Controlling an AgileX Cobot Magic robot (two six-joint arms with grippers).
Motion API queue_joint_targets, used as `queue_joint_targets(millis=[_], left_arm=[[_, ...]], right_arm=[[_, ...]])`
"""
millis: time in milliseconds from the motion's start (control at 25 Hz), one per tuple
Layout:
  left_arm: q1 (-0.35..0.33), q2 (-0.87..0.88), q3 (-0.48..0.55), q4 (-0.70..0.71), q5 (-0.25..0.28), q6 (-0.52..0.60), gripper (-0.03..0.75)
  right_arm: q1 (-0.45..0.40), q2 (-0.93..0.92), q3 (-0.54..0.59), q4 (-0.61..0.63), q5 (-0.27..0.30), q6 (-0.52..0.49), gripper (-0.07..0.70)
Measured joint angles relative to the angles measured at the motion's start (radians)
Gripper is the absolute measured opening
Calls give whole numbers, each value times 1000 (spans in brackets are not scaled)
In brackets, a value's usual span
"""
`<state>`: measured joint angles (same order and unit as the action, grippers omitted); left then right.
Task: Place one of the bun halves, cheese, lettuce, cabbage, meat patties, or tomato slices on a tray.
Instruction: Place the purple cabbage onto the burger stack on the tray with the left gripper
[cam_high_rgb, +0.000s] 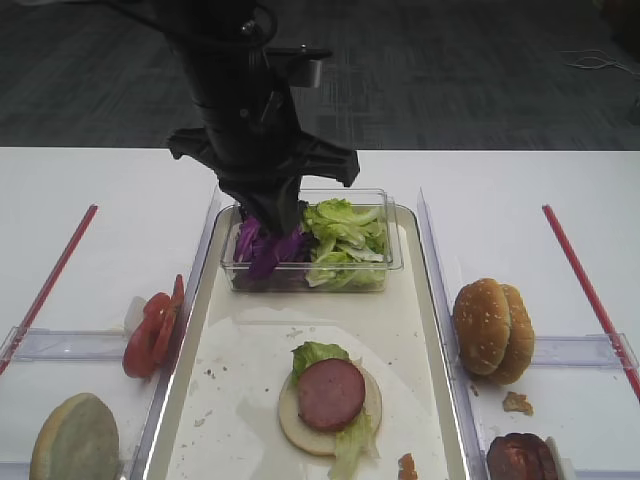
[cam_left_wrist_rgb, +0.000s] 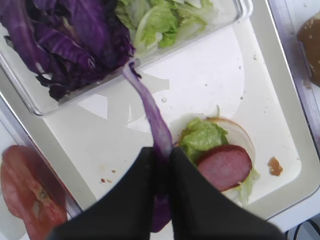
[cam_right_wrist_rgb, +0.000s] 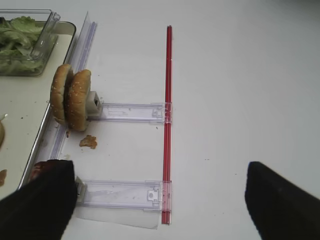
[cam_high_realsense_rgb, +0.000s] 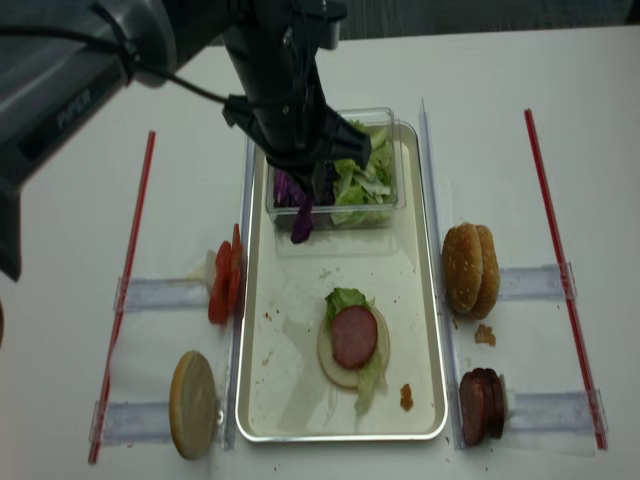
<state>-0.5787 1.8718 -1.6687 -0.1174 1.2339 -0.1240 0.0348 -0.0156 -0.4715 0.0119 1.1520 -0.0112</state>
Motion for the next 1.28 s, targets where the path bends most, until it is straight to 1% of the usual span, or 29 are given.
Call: queue_joint_targets(millis=[320,520,680,920,1280], left_arm=[[-100,-49,100,-1,0,-22,47],[-181,-49,125,-1,-4,-42,47],[-224,-49,130,-1,-4,-59,47],[-236,-39,130,-1,-4,-77,47],[-236,85,130,1,-12,-81,46]], right_arm=[[0,0,0,0,0,0,680],[0,0,0,0,0,0,680],[0,0,0,0,0,0,680],[0,0,0,0,0,0,680],[0,0,0,0,0,0,680]])
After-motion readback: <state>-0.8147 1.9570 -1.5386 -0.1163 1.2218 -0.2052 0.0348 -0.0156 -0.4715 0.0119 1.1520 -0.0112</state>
